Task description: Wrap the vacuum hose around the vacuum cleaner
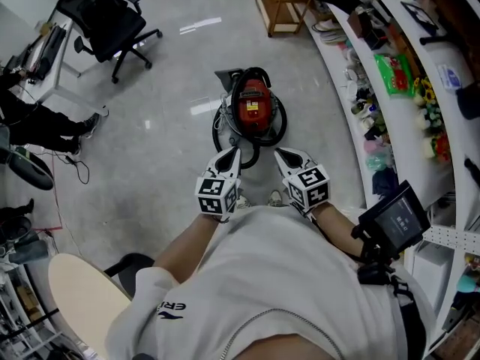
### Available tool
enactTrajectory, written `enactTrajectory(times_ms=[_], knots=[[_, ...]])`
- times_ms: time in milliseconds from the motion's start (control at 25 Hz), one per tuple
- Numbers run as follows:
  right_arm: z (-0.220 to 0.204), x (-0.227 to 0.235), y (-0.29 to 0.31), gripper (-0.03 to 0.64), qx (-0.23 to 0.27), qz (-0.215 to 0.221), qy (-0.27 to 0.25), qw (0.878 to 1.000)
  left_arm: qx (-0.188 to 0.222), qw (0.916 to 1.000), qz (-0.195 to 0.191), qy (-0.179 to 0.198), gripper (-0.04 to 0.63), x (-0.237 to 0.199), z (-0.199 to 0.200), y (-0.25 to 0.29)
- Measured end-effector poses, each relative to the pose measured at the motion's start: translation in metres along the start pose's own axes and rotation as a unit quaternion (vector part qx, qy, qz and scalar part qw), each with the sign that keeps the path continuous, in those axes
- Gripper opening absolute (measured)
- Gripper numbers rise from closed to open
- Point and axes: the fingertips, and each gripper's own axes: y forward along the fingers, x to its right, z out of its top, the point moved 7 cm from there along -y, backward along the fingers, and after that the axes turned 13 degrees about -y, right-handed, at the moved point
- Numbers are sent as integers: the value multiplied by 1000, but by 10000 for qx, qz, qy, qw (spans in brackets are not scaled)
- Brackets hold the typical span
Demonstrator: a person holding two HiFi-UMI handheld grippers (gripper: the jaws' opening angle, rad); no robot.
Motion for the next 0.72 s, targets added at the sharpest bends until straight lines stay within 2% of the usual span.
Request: enactTrajectory(times_ms=[720], knots=[[-11,1,-13,3,-35,-93,49,9999,-115,9997,-180,107,3,20,-13,2]])
